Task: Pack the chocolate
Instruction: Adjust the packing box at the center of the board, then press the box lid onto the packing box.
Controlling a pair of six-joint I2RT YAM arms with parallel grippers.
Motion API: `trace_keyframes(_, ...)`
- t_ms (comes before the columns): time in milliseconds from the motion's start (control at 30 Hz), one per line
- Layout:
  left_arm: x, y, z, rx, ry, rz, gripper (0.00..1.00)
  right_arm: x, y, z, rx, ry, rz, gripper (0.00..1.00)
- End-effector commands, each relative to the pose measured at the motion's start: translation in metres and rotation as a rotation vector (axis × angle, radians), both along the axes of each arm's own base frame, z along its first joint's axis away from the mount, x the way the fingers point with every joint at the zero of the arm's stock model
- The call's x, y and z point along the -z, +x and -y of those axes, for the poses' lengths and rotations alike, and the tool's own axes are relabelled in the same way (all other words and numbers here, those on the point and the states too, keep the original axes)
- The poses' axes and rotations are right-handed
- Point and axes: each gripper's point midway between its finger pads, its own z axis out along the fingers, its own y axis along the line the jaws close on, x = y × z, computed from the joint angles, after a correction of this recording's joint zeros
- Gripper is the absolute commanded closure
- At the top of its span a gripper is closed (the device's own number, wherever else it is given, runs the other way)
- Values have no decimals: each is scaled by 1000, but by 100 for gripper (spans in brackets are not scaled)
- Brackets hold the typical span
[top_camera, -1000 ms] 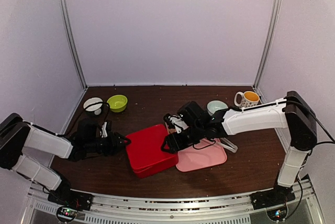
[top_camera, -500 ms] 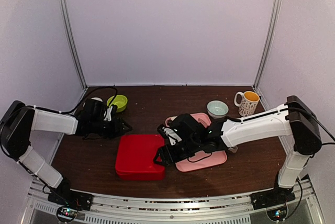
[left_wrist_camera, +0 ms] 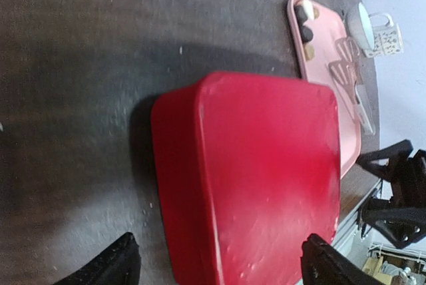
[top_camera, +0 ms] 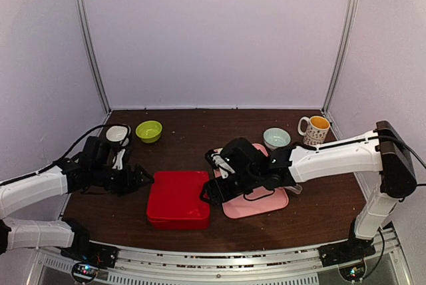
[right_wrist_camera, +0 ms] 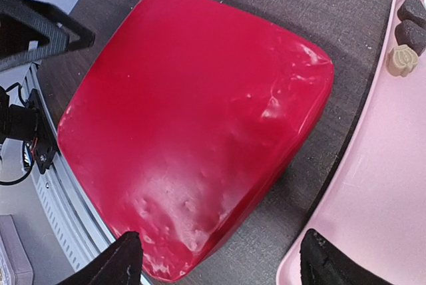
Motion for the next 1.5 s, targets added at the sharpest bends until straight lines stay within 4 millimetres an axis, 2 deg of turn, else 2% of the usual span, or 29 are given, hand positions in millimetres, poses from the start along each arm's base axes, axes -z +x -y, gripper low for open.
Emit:
trace_keyframes(0,11,-41,9,-2,-17,-155,15,-16,10,-2,2,11,56,19)
trace_keyframes(167,13,-68,10,-38,-48,-209,16,-18,11,-4,-3,17,63,19)
trace_keyframes(333,32,-92,9,-99,-110,-291,28,-19,7,-7,-13,43,47,19)
trace_keyframes(467,31,-97,19,-76,-143,-295,31,-26,-1,-15,-68,51,63,22)
trace_keyframes(533,45,-104,21,-59,-138,-332,31,-33,-3,-18,-89,42,86,24)
trace_keyframes(667,42,-99,27,-41,-146,-309,28,-52,-7,-28,-112,56,130,29)
trace_keyframes(767,45,-98,27,-53,-159,-311,29,-61,-13,-40,-142,92,128,37)
trace_keyframes(900,56,-100,26,-71,-173,-326,40,-75,-31,-67,-223,167,103,41)
trace_keyframes(1000,56,-98,25,-82,-182,-315,51,-80,-45,-92,-284,253,32,52)
trace_keyframes(1167,60,-100,23,-90,-183,-326,55,-68,-53,-120,-309,287,-29,73)
trace_keyframes(1300,65,-102,22,-97,-185,-339,57,-41,-56,-135,-303,267,-82,88)
trace_keyframes(1467,72,-103,24,-94,-194,-355,61,-6,-58,-141,-282,209,-136,97)
